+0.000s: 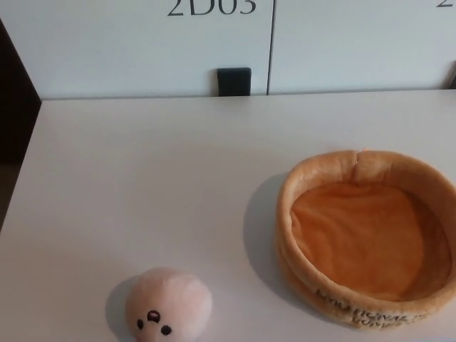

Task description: The robot walks towards a table in front, picks a dumpling toy with left hand and puts it in an orange round plate

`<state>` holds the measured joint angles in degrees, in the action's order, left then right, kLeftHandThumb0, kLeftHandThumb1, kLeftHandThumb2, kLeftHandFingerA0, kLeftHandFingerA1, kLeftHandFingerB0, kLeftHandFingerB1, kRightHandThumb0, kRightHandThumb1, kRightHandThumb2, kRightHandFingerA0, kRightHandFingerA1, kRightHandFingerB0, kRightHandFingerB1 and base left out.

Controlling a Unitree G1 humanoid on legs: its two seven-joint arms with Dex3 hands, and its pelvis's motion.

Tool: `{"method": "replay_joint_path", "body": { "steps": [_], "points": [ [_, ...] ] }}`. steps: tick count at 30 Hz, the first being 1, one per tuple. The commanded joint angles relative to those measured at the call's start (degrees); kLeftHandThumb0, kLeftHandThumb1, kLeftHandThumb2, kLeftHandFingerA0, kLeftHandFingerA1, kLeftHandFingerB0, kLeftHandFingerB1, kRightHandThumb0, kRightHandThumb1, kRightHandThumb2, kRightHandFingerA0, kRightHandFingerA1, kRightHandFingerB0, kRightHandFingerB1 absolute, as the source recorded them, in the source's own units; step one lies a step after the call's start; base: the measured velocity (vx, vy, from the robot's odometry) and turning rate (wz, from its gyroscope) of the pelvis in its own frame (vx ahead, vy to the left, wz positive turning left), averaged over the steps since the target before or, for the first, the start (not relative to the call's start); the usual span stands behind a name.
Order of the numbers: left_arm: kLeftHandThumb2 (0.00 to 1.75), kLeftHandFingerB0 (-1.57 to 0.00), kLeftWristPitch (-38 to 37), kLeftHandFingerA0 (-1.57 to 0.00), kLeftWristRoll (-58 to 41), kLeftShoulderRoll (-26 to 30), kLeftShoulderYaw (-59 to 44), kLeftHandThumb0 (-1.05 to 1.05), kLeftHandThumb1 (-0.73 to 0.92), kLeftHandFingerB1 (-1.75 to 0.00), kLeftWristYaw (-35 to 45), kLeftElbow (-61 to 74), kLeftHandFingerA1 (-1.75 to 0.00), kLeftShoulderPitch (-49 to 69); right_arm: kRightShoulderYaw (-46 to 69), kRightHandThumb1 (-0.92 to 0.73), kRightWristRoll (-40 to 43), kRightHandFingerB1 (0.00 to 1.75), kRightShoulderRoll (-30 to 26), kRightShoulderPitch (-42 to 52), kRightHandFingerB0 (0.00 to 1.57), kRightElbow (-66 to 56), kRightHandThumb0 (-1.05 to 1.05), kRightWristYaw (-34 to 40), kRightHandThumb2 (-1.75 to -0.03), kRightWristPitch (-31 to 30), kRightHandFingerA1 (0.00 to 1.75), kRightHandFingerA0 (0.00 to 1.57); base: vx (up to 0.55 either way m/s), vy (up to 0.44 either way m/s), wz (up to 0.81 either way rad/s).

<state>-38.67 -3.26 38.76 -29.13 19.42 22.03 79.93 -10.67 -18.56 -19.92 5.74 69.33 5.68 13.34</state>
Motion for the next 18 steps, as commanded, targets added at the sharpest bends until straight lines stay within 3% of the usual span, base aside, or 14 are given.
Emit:
{"method": "replay_joint_path", "body": {
  "steps": [1, 5, 7, 8, 9, 12, 13, 18],
  "points": [
    [0.57, -0.52, -4.0, -0.53, -53.6, 12.7, -28.5, -0.48, 0.26, -0.4, 8.0, 17.9, -0.42, -10.8, 0.6, -0.51, 0.6, 0.42, -0.5, 0.6, 0.51, 0.5, 0.12, -0.1, -0.56, -0.8, 0.61, 0.77, 0.0, 0.0, 0.0],
    [0.58, -0.51, -1.5, -0.52, -51.1, 14.7, -29.2, -0.49, 0.27, -0.4, 4.4, 18.0, -0.44, -15.2, 0.8, -0.52, 0.8, 0.43, -0.5, 0.6, 0.51, 0.7, 0.13, -0.1, -0.57, -0.7, 0.62, 0.78, 0.0, 0.0, 0.0],
    [0.6, -0.47, 3.3, -0.5, -44.1, 17.9, -28.6, -0.54, 0.28, -0.4, -1.2, 17.7, -0.43, -21.7, 0.9, -0.52, 0.9, 0.42, -0.5, 1.0, 0.52, 0.3, 0.11, -0.1, -0.55, -0.4, 0.62, 0.78, 0.0, 0.0, 0.0],
    [0.5, -0.39, 6.8, -0.4, -40.9, 20.4, -26.5, -0.46, 0.29, -0.36, -3.3, 17.6, -0.39, -25.2, 0.8, -0.52, 0.8, 0.43, -0.4, 1.0, 0.51, 0.0, 0.13, -0.1, -0.56, -0.7, 0.62, 0.78, 0.0, 0.0, 0.0],
    [0.74, -0.23, 11.7, -0.23, -36.9, 24.1, -22.6, -0.18, 0.07, -0.57, -5.5, 17.0, -0.58, -30.5, 0.7, -0.53, 0.7, 0.41, -0.3, 1.0, 0.51, -0.2, 0.1, 0.0, -0.55, -1.0, 0.59, 0.75, 0.0, 0.0, 0.0],
    [0.74, -0.23, 14.5, -0.23, -35.1, 26.1, -20.0, -0.18, 0.07, -0.57, -6.1, 16.5, -0.58, -34.2, 0.7, -0.53, 0.7, 0.41, -0.2, 0.8, 0.51, -0.1, 0.1, 0.0, -0.55, -1.0, 0.59, 0.75, 0.0, 0.0, 0.0],
    [0.51, -0.32, 14.7, -0.34, -31.7, 27.8, -13.5, -0.43, 0.33, -0.32, -6.4, 14.4, -0.4, -40.3, 0.5, -0.52, 0.6, 0.42, -0.3, 0.8, 0.51, -0.5, 0.12, 0.0, -0.56, -1.2, 0.65, 0.8, 0.0, 0.0, 0.0],
    [0.51, -0.28, 21.5, -0.32, -22.0, 32.1, -2.9, -0.52, 0.33, -0.32, -6.8, 14.5, -0.39, -51.5, 1.0, -0.52, 1.0, 0.42, -0.3, 1.1, 0.51, -0.7, 0.12, -0.2, -0.55, -0.8, 0.66, 0.81, 0.0, 0.0, 0.0]
  ]
}}
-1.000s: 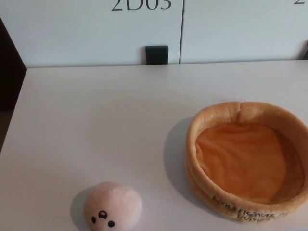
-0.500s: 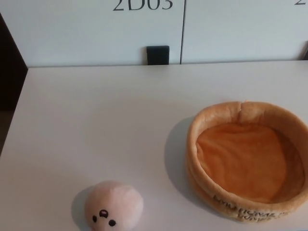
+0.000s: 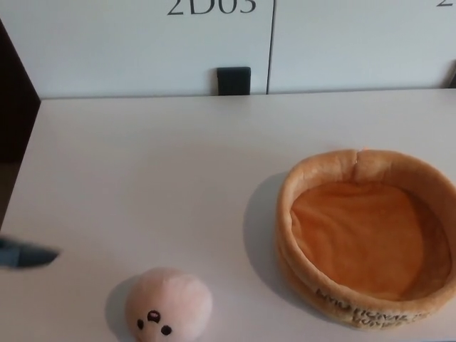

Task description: The robot walks towards a table in front, picks a dumpling toy with left hand and puts it in an orange round plate

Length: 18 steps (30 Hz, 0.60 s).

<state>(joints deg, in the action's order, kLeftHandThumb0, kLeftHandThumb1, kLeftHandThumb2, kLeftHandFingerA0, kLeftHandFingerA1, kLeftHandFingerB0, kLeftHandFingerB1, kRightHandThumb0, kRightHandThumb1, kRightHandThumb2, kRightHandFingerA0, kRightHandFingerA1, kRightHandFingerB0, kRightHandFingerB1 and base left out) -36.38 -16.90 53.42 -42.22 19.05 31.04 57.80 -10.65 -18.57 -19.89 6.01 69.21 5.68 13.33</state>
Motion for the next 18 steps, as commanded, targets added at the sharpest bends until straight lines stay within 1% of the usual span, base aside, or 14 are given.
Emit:
{"method": "replay_joint_path", "body": {
  "steps": [1, 2, 3, 4, 5, 6, 8, 9, 10, 11, 12, 14, 15, 18],
  "points": [
    [0.52, -0.25, 21.9, -0.29, -6.8, 19.3, 12.6, -0.58, 0.35, -0.34, -6.7, 6.6, -0.37, -31.4, 0.9, -0.52, 1.0, 0.41, -0.3, 0.7, 0.51, -0.4, 0.1, -0.2, -0.55, -1.0, 0.62, 0.79, 0.0, 0.0, 0.0],
    [0.52, -0.25, 25.5, -0.29, -4.6, 21.4, 16.1, -0.58, 0.35, -0.34, -6.6, 7.9, -0.37, -34.7, 1.0, -0.52, 1.0, 0.41, -0.2, 0.5, 0.51, -0.2, 0.1, -0.3, -0.55, -1.2, 0.62, 0.79, 0.0, 0.0, 0.0],
    [0.52, -0.25, 26.5, -0.29, -4.1, 21.6, 17.1, -0.58, 0.35, -0.34, -6.5, 8.2, -0.37, -35.8, 1.0, -0.52, 1.0, 0.41, -0.2, 0.5, 0.51, -0.1, 0.1, -0.3, -0.55, -1.3, 0.62, 0.79, 0.0, 0.0, 0.0],
    [0.59, -0.28, 28.2, -0.26, -2.8, 21.6, 20.0, -0.64, 0.31, -0.37, -5.9, 8.6, -0.4, -38.5, 0.9, -0.52, 1.0, 0.42, -0.2, 0.5, 0.5, -0.1, 0.14, -0.3, -0.57, -1.3, 0.64, 0.79, 0.0, 0.0, 0.0],
    [0.59, -0.28, 30.7, -0.26, -1.0, 21.5, 23.9, -0.64, 0.31, -0.37, -5.2, 9.1, -0.4, -42.3, 0.9, -0.52, 1.0, 0.42, -0.2, 0.6, 0.5, 0.0, 0.14, -0.4, -0.57, -1.3, 0.64, 0.79, 0.0, 0.0, 0.0],
    [0.59, -0.28, 31.4, -0.26, -0.5, 21.2, 25.0, -0.64, 0.31, -0.37, -4.8, 9.2, -0.4, -43.6, 0.9, -0.52, 1.0, 0.42, -0.2, 0.6, 0.5, 0.0, 0.14, -0.4, -0.57, -1.3, 0.64, 0.79, 0.0, 0.0, 0.0],
    [0.59, -0.27, 33.8, -0.26, 6.0, 16.4, 32.5, -0.66, 0.32, -0.37, -1.2, 8.3, -0.41, -50.8, 0.8, -0.52, 0.9, 0.42, -0.1, 0.6, 0.5, 0.2, 0.14, -0.3, -0.57, -1.1, 0.6, 0.75, 0.0, 0.0, 0.0],
    [0.59, -0.26, 35.4, -0.25, 12.3, 11.0, 39.4, -0.66, 0.31, -0.38, 2.2, 6.7, -0.4, -57.1, 1.0, -0.52, 1.1, 0.42, 0.1, 0.6, 0.51, 0.2, 0.11, -0.2, -0.55, -0.9, 0.63, 0.77, 0.0, 0.0, 0.0],
    [0.59, -0.26, 35.8, -0.25, 13.4, 10.0, 40.7, -0.66, 0.31, -0.38, 2.7, 6.4, -0.4, -58.3, 1.1, -0.52, 1.2, 0.42, 0.1, 0.5, 0.51, 0.1, 0.11, -0.1, -0.55, -0.9, 0.63, 0.77, 0.0, 0.0, 0.0],
    [0.75, -0.11, 36.9, -0.1, 15.6, 8.6, 42.8, -0.27, 0.06, -0.52, 3.9, 5.9, -0.53, -59.8, 1.3, -0.52, 1.5, 0.42, 0.1, 0.7, 0.51, -0.2, 0.12, -0.3, -0.55, -1.0, 0.58, 0.71, 0.0, 0.0, 0.0],
    [0.74, -0.09, 38.7, -0.08, 18.8, 6.6, 46.1, -0.28, 0.06, -0.51, 5.6, 5.3, -0.52, -61.8, 1.6, -0.52, 1.8, 0.42, 0.1, 0.8, 0.51, -0.6, 0.12, -0.6, -0.55, -1.1, 0.61, 0.76, 0.0, 0.0, 0.0],
    [0.74, -0.09, 39.5, -0.08, 20.2, 5.7, 47.5, -0.28, 0.06, -0.51, 6.2, 5.0, -0.52, -62.7, 1.7, -0.52, 1.9, 0.42, 0.0, 0.7, 0.51, -0.6, 0.12, -0.7, -0.55, -1.0, 0.61, 0.76, 0.0, 0.0, 0.0],
    [0.74, -0.08, 40.1, -0.07, 21.8, 4.6, 49.1, -0.28, 0.05, -0.5, 6.8, 4.5, -0.52, -63.3, 1.6, -0.52, 1.7, 0.42, 0.0, 0.7, 0.51, -0.7, 0.11, -0.6, -0.55, -1.0, 0.63, 0.79, 0.0, 0.0, 0.0],
    [0.73, -0.08, 41.8, -0.07, 25.2, 2.4, 52.9, -0.28, 0.04, -0.51, 7.6, 3.7, -0.52, -64.5, 1.3, -0.51, 1.4, 0.41, 0.0, 0.1, 0.51, 0.6, 0.12, -0.3, -0.54, -0.9, 0.59, 0.75, 0.0, 0.0, 0.0]
  ]
}}
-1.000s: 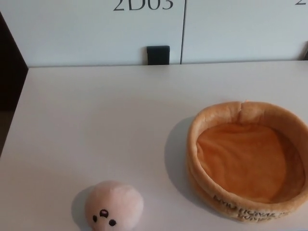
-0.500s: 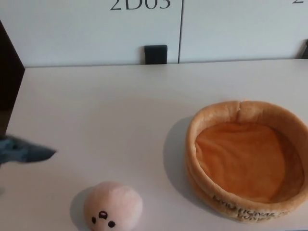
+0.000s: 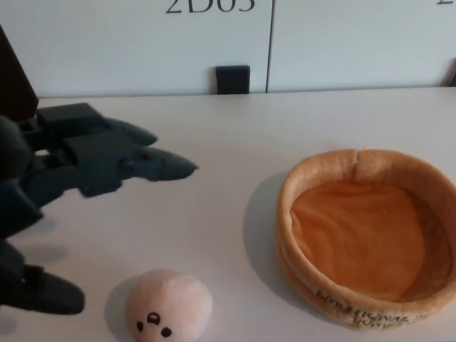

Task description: The robot walks towards a table in front, picks a dumpling toy with left hand and puts it in an orange round plate

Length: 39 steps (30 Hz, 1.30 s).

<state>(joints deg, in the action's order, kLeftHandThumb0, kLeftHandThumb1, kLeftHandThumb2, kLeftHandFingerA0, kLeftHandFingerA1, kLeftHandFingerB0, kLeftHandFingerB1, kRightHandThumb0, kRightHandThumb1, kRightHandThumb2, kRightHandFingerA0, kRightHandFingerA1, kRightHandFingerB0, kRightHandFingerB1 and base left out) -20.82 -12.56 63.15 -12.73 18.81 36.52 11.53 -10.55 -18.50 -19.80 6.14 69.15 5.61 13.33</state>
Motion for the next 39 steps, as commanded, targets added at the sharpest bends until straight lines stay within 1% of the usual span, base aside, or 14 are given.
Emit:
{"method": "replay_joint_path", "body": {
  "steps": [1, 2, 4, 5, 8, 9, 12, 13, 16, 17, 19, 28, 31, 39],
  "points": [
    [0.73, -0.08, 26.6, -0.07, 21.4, -7.6, 23.9, -0.28, 0.04, -0.51, 7.9, -1.7, -0.52, -18.3, 1.2, -0.51, 1.3, 0.41, -0.1, -0.1, 0.51, 0.8, 0.12, -0.2, -0.54, -0.9, 0.59, 0.75, 0.0, 0.0, 0.0],
    [0.73, -0.08, 27.0, -0.06, 22.9, -8.2, 24.9, -0.28, 0.03, -0.51, 8.1, -1.8, -0.52, -18.2, 1.0, -0.51, 1.1, 0.43, -0.2, -0.1, 0.51, 0.6, 0.15, -0.2, -0.57, -0.8, 0.64, 0.79, 0.0, 0.0, 0.0],
    [0.73, -0.08, 27.7, -0.06, 25.0, -9.0, 26.5, -0.28, 0.03, -0.51, 8.3, -1.8, -0.52, -18.5, 0.7, -0.51, 0.7, 0.43, -0.4, 0.0, 0.51, 0.3, 0.15, -0.1, -0.57, -0.7, 0.64, 0.79, 0.0, 0.0, 0.0],
    [0.62, -0.15, 27.8, -0.13, 25.5, -9.3, 27.0, -0.63, 0.31, -0.38, 8.2, -1.8, -0.37, -18.2, 0.8, -0.51, 0.9, 0.41, -0.3, -0.1, 0.51, 0.4, 0.11, -0.2, -0.55, -0.9, 0.62, 0.79, 0.0, 0.0, 0.0],
    [0.61, -0.13, 28.4, -0.12, 27.7, -10.0, 28.6, -0.65, 0.31, -0.38, 8.2, -1.7, -0.36, -17.6, 1.1, -0.52, 1.1, 0.41, -0.1, -0.3, 0.51, 0.7, 0.11, -0.3, -0.55, -1.4, 0.59, 0.75, 0.0, 0.0, 0.0],
    [0.7, -0.02, 28.4, 0.0, 29.0, -10.5, 29.5, -0.3, 0.0, -0.49, 8.2, -1.6, -0.5, -17.1, 1.0, -0.52, 1.1, 0.41, -0.2, -0.1, 0.5, 0.6, 0.11, -0.4, -0.55, -1.2, 0.59, 0.76, 0.0, 0.0, 0.0],
    [0.7, -0.02, 29.8, 0.0, 30.1, -11.0, 30.8, -0.3, 0.0, -0.49, 8.5, -1.2, -0.5, -17.1, 0.9, -0.52, 1.0, 0.41, -0.2, 0.1, 0.51, 0.4, 0.1, -0.4, -0.55, -1.0, 0.61, 0.77, 0.0, 0.0, 0.0],
    [0.7, -0.02, 30.4, 0.0, 30.6, -11.2, 31.3, -0.3, 0.0, -0.49, 8.6, -0.9, -0.5, -17.0, 0.9, -0.51, 1.0, 0.43, -0.1, 0.1, 0.5, 0.2, 0.13, -0.4, -0.56, -1.0, 0.66, 0.8, 0.0, 0.0, 0.0],
    [0.69, -0.03, 31.8, 0.0, 32.8, -12.5, 33.2, -0.29, -0.01, -0.49, 8.7, -0.7, -0.5, -16.6, 0.8, -0.52, 1.0, 0.41, -0.1, 0.1, 0.5, 0.4, 0.11, -0.4, -0.55, -1.1, 0.61, 0.78, 0.0, 0.0, 0.0],
    [0.7, -0.03, 32.4, 0.0, 34.1, -13.4, 34.7, -0.3, 0.0, -0.49, 9.0, -1.1, -0.5, -16.6, 0.8, -0.51, 0.9, 0.41, -0.1, 0.1, 0.5, 0.3, 0.11, -0.4, -0.55, -1.2, 0.61, 0.74, 0.0, 0.0, 0.0],
    [0.7, -0.03, 33.2, 0.0, 34.7, -14.0, 35.8, -0.29, 0.01, -0.49, 9.5, -1.5, -0.5, -16.7, 0.7, -0.52, 0.8, 0.41, -0.1, 0.0, 0.5, 0.4, 0.11, -0.3, -0.55, -1.3, 0.58, 0.75, 0.0, 0.0, 0.0],
    [0.69, -0.03, 34.3, -0.01, 40.1, -17.1, 39.6, -0.27, 0.0, -0.49, 9.6, -4.5, -0.49, -16.8, 0.5, -0.52, 0.7, 0.42, -0.3, 0.0, 0.5, -0.4, 0.12, -0.7, -0.56, -1.9, 0.63, 0.81, 0.0, 0.0, 0.0],
    [0.69, -0.03, 35.3, 0.0, 41.7, -17.5, 40.2, -0.27, 0.01, -0.48, 10.6, -4.5, -0.49, -16.6, 0.6, -0.52, 0.8, 0.42, -0.3, 0.0, 0.5, 0.3, 0.13, -0.8, -0.56, -1.6, 0.61, 0.78, 0.0, 0.0, 0.0],
    [0.7, -0.04, 37.0, 0.0, 44.3, -18.7, 41.5, -0.27, 0.02, -0.49, 12.7, -6.1, -0.49, -16.5, 0.8, -0.53, 1.3, 0.41, -0.2, 0.7, 0.5, -1.4, 0.1, -1.0, -0.55, -1.8, 0.6, 0.77, 0.0, 0.0, 0.0]
  ]
}}
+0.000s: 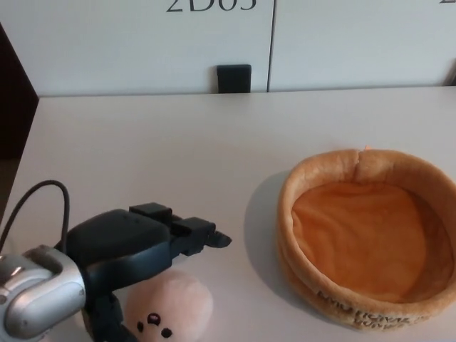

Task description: The robot walks towards a table in front, picks a dumpling toy with left hand and puts it in an orange round plate

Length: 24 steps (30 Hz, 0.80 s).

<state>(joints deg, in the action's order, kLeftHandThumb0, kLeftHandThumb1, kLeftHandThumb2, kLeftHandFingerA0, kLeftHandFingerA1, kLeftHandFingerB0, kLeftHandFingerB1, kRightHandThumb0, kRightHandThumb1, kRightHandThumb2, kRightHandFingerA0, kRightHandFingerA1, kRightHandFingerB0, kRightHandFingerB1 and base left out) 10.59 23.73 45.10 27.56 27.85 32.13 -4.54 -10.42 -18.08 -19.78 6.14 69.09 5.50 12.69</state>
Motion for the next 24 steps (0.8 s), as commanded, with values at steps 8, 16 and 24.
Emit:
{"method": "replay_joint_path", "body": {
  "steps": [8, 16, 24],
  "points": [
    [0.71, -0.05, 5.4, 0.0, 12.1, -1.8, 1.5, -0.28, 0.03, -0.5, 5.0, -3.4, -0.48, 0.5, 0.4, -0.52, 0.4, 0.42, -0.3, -0.1, 0.49, 0.0, 0.12, -1.0, -0.56, -1.5, 0.62, 0.78, 0.0, 0.0, 0.0],
    [0.58, -0.16, 4.6, -0.16, 14.0, -3.4, 1.3, -0.59, 0.31, -0.39, 5.1, -4.6, -0.33, 1.7, 0.3, -0.52, 0.4, 0.42, -0.3, -0.1, 0.49, -0.1, 0.12, -0.9, -0.56, -1.4, 0.59, 0.76, 0.0, 0.0, 0.0],
    [0.62, -0.14, 1.9, -0.24, 14.6, -5.4, 0.6, -0.58, 0.33, -0.41, 3.1, -6.0, -0.37, 3.4, 0.2, -0.52, 0.2, 0.42, -0.2, -0.6, 0.5, 0.9, 0.11, -0.6, -0.56, -1.1, 0.61, 0.79, 0.0, 0.0, 0.0]
  ]
}}
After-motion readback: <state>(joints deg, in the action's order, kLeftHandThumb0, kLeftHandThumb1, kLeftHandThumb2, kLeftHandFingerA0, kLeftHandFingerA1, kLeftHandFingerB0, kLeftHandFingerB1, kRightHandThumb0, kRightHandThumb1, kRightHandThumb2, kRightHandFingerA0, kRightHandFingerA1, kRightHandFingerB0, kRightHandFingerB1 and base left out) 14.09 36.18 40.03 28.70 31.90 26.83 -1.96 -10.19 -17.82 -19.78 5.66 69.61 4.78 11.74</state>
